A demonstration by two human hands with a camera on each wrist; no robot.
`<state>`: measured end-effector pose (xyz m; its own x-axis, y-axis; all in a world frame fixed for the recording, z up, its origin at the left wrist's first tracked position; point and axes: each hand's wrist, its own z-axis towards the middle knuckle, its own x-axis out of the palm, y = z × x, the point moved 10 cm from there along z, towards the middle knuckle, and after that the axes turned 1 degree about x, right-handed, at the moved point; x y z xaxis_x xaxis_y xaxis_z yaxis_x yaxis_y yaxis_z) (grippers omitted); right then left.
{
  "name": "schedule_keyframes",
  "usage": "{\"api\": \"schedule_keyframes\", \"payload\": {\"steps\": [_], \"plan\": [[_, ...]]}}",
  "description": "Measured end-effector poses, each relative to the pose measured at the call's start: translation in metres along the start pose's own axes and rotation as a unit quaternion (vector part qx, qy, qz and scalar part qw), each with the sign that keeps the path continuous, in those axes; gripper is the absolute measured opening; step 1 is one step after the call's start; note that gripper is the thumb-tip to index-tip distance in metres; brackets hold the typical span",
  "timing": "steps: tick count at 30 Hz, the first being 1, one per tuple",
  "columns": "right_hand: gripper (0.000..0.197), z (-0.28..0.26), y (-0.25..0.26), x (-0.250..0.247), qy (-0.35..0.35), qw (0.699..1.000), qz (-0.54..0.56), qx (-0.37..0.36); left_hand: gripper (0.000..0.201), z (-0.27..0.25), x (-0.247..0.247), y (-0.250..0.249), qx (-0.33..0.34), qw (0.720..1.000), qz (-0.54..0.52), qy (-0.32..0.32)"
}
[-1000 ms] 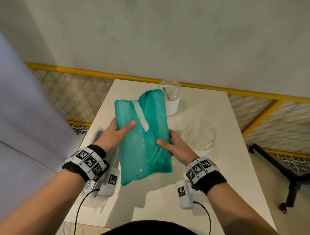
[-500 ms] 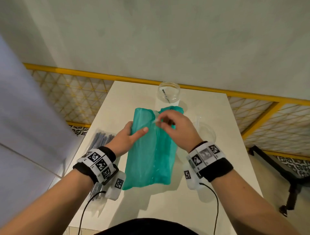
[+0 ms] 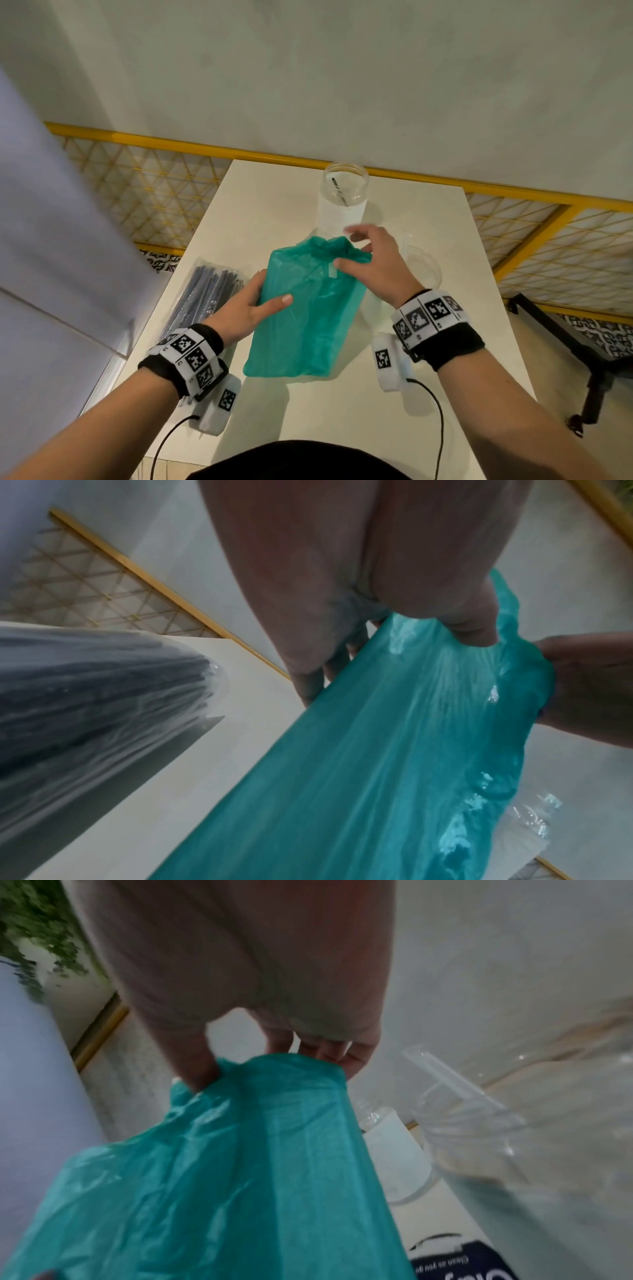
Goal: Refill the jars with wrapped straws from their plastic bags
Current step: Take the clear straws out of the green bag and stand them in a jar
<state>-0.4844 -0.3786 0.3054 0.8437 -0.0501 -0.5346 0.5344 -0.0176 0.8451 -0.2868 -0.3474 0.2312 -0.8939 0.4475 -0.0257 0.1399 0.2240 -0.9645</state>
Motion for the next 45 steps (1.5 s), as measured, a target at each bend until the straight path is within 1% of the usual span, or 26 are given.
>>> {"api": "schedule_keyframes", "payload": {"steps": [2,3,6,8,10,12,13,15,17,18,20,21,23,25,27,30,32,34,36,38,39,40,41,42,43,45], "plan": [[0.026,-0.002,-0.005,0.003,-0.014,1.0,-0.001,0.011,0.065,0.0,-0.002,0.004,-0.001,1.0,0.009,-0.003],[0.021,-0.003,-0.006,0.004,-0.021,0.999,0.026,0.016,0.069,0.0,-0.004,0.004,0.002,1.0,0.016,-0.017],[0.019,-0.007,0.001,0.007,-0.043,0.995,0.093,-0.002,0.072,0.003,-0.015,-0.017,0.05,0.993,0.006,-0.102],[0.014,-0.008,0.006,0.009,-0.055,0.994,0.09,-0.007,0.065,0.007,-0.02,-0.039,0.112,0.979,0.043,-0.163],[0.007,-0.007,0.01,0.008,-0.068,0.994,0.08,-0.005,0.049,0.007,-0.023,-0.062,0.168,0.951,0.134,-0.221],[0.013,-0.009,0.018,0.006,-0.073,0.995,0.073,-0.014,0.032,0.005,-0.024,-0.08,0.199,0.924,0.199,-0.26],[0.016,-0.01,0.02,0.008,-0.064,0.994,0.084,-0.02,0.025,0.004,-0.025,-0.086,0.202,0.917,0.213,-0.269],[0.028,-0.016,0.022,0.018,-0.018,0.992,0.123,-0.027,0.017,0.003,-0.029,-0.09,0.193,0.916,0.214,-0.278],[0.043,-0.019,0.022,0.022,-0.008,0.996,0.075,-0.044,0.01,0.003,-0.035,-0.09,0.182,0.921,0.196,-0.284],[0.037,-0.019,0.02,0.018,-0.028,0.997,0.052,-0.05,0.005,0.002,-0.038,-0.089,0.173,0.922,0.188,-0.29],[0.016,-0.016,0.018,0.0,-0.084,0.995,0.044,-0.043,0.008,-0.003,-0.045,-0.091,0.168,0.92,0.179,-0.305],[0.01,-0.014,0.013,-0.007,-0.103,0.993,0.057,-0.032,0.01,-0.005,-0.047,-0.094,0.173,0.917,0.18,-0.312],[0.017,-0.012,0.01,-0.014,-0.108,0.99,0.088,-0.028,0.008,-0.01,-0.048,-0.1,0.185,0.909,0.193,-0.319],[0.018,-0.014,0.017,-0.009,-0.081,0.991,0.098,-0.049,0.003,-0.013,-0.044,-0.105,0.189,0.91,0.195,-0.314],[0.018,-0.017,0.025,0.0,-0.052,0.99,0.113,-0.06,0.021,-0.015,-0.034,-0.112,0.21,0.911,0.208,-0.286],[0.044,-0.021,0.041,-0.004,-0.064,0.984,0.141,-0.085,0.046,-0.012,-0.009,-0.125,0.242,0.912,0.264,-0.202],[0.054,-0.023,0.056,-0.007,-0.063,0.982,0.124,-0.128,0.063,-0.01,0.003,-0.132,0.254,0.895,0.328,-0.163],[0.059,-0.021,0.067,-0.006,-0.056,0.984,0.07,-0.154,0.068,-0.005,0.004,-0.136,0.246,0.885,0.366,-0.148],[0.055,-0.016,0.069,-0.004,-0.05,0.989,0.029,-0.133,0.055,-0.003,0.002,-0.138,0.218,0.888,0.377,-0.145],[0.041,-0.01,0.065,0.001,-0.027,0.995,0.029,-0.088,0.03,-0.002,-0.004,-0.141,0.19,0.895,0.366,-0.172],[0.029,-0.009,0.064,0.004,-0.012,0.997,0.045,-0.064,0.028,-0.003,-0.008,-0.143,0.178,0.902,0.342,-0.194],[0.02,-0.009,0.063,0.006,-0.002,0.996,0.07,-0.046,0.033,-0.005,-0.015,-0.146,0.171,0.911,0.303,-0.22],[0.024,-0.009,0.063,0.005,-0.003,0.996,0.088,-0.029,0.036,-0.008,-0.022,-0.149,0.168,0.914,0.269,-0.252],[0.034,-0.008,0.06,0.002,-0.014,0.995,0.098,-0.009,0.036,-0.011,-0.03,-0.153,0.167,0.908,0.259,-0.283],[0.042,-0.007,0.059,-0.002,-0.025,0.997,0.07,0.011,0.031,-0.015,-0.034,-0.157,0.166,0.897,0.275,-0.303],[0.048,-0.005,0.062,-0.005,-0.026,0.996,-0.081,0.011,0.011,-0.017,-0.035,-0.163,0.164,0.88,0.321,-0.308]]}}
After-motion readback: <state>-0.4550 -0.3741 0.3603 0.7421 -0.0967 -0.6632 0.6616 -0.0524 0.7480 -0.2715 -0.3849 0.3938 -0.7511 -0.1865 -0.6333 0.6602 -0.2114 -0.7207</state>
